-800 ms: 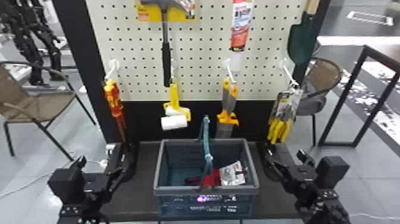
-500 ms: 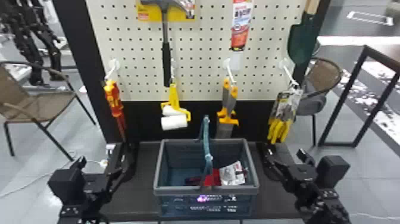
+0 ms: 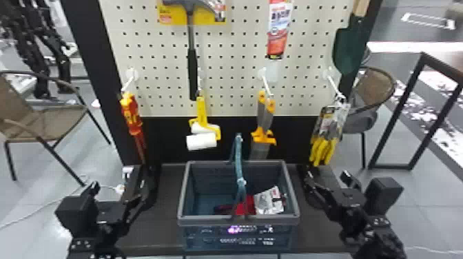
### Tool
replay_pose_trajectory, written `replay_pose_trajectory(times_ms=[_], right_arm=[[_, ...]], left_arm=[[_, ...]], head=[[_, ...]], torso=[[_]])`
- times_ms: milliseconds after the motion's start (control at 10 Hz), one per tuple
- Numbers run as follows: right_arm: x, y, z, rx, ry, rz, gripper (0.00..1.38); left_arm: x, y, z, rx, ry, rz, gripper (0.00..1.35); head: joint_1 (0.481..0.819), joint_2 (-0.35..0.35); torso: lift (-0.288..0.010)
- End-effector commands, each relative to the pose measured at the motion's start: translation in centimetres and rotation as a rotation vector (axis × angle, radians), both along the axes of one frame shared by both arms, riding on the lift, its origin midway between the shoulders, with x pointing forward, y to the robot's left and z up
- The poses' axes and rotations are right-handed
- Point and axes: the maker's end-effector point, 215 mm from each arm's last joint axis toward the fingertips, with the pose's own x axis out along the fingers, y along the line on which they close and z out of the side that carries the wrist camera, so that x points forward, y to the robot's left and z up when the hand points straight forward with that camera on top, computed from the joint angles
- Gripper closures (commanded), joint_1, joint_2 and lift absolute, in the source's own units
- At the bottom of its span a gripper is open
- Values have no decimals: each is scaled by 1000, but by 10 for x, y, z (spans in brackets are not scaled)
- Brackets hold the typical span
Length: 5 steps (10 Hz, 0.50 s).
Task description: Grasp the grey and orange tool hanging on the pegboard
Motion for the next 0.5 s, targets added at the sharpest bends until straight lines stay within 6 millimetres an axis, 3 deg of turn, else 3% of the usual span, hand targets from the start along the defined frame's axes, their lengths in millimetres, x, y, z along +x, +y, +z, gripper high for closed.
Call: replay_pose_trajectory(times_ms=[0,400], right_arm=[[10,14,7,-2,13,55,185],[33,46,32,2,-15,134,183]], left_arm=[[0,0,1,1,0,0,122],[2,-3,0,0,2,-4,124]], head=[[549,0],[549,0]], torso=[[-100],[-100]])
